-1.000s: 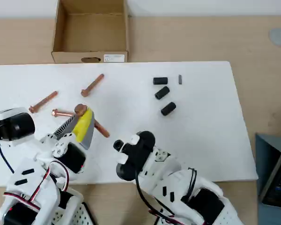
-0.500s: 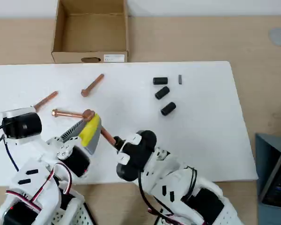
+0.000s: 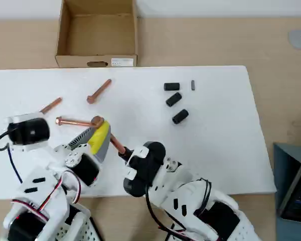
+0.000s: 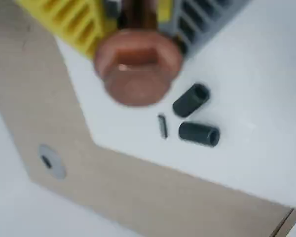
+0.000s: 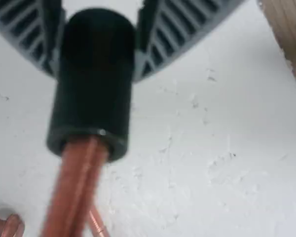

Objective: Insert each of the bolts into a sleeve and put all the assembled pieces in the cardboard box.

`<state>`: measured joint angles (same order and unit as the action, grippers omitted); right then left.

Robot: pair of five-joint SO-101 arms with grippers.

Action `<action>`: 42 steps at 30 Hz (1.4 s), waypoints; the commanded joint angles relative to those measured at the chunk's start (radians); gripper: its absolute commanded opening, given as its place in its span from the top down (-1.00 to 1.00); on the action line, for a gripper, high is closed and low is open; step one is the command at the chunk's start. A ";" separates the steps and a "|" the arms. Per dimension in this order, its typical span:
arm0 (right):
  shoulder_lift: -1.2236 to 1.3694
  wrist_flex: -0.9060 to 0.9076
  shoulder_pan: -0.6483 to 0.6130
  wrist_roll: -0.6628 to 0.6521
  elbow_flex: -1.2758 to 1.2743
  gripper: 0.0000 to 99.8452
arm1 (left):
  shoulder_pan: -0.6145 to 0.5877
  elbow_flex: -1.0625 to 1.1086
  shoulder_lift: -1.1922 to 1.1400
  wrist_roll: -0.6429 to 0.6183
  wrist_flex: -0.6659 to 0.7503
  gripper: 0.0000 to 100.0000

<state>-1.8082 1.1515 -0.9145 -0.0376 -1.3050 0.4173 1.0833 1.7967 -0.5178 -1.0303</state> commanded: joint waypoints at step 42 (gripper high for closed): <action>-0.097 -0.029 -0.007 -0.043 0.045 0.98 | 0.117 -0.172 -0.004 -0.003 -0.353 0.67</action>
<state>-1.8082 1.1515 -0.9145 -0.0744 -1.3050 0.5539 0.9820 1.7983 -0.5194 -1.3786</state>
